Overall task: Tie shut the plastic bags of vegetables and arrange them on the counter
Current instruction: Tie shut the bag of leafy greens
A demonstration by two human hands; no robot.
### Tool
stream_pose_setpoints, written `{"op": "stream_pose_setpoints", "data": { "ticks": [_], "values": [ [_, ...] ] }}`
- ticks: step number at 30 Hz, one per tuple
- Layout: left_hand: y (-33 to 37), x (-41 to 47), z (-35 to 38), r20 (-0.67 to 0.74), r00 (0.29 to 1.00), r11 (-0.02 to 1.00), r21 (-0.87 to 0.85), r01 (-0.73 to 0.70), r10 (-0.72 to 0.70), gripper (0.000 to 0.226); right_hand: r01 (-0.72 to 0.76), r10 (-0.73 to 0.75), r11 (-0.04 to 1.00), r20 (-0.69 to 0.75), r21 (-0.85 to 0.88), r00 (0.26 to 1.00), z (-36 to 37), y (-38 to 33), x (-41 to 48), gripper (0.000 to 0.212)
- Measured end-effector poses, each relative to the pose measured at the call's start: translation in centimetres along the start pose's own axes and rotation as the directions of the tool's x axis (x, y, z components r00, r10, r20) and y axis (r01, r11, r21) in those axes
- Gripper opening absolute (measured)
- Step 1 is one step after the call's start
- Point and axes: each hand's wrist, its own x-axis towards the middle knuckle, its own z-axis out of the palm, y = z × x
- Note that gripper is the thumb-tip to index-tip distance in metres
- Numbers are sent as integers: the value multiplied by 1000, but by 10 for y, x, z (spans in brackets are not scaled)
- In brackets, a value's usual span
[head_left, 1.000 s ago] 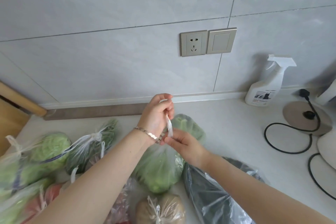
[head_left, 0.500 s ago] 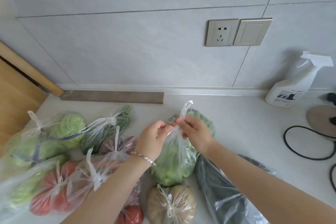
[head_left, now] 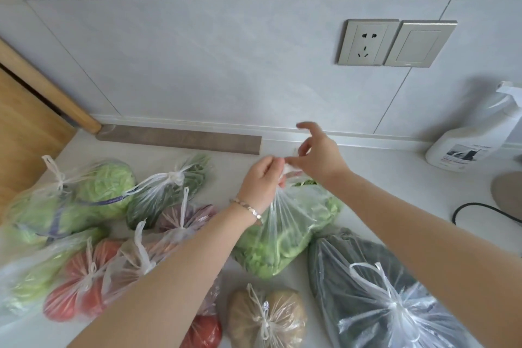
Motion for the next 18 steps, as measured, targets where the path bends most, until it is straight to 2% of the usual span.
{"op": "stream_pose_setpoints", "data": {
  "ticks": [1,3,5,6,9,11,15,18],
  "values": [
    [8,7,-2,-18,999,999,0,-41,41,32,37,-37,999,-12,-20,999,-6,-7,5,52],
    [20,21,-5,-56,994,995,-15,-96,95,31,125,-123,984,23,-129,992,-18,-18,12,7],
    [22,33,-8,-98,990,991,-72,-109,102,29,177,-153,952,111,-250,982,-26,-22,11,40],
    [18,38,-7,-99,991,991,-86,-101,93,30,151,-114,960,161,-236,980,-29,-21,9,42],
    [-1,38,1,-23,1000,999,-42,-21,20,34,92,7,966,377,-243,926,-38,-7,-1,28],
    [-19,35,10,48,998,999,-20,44,-43,34,81,56,958,457,-274,888,-38,6,-7,16],
    [-30,40,22,56,986,986,-53,161,-158,39,-107,111,994,291,-30,950,-22,30,-12,11],
    [-27,51,24,91,960,953,-128,273,-263,30,-131,105,971,136,200,985,-10,40,-13,14]
  ]
}}
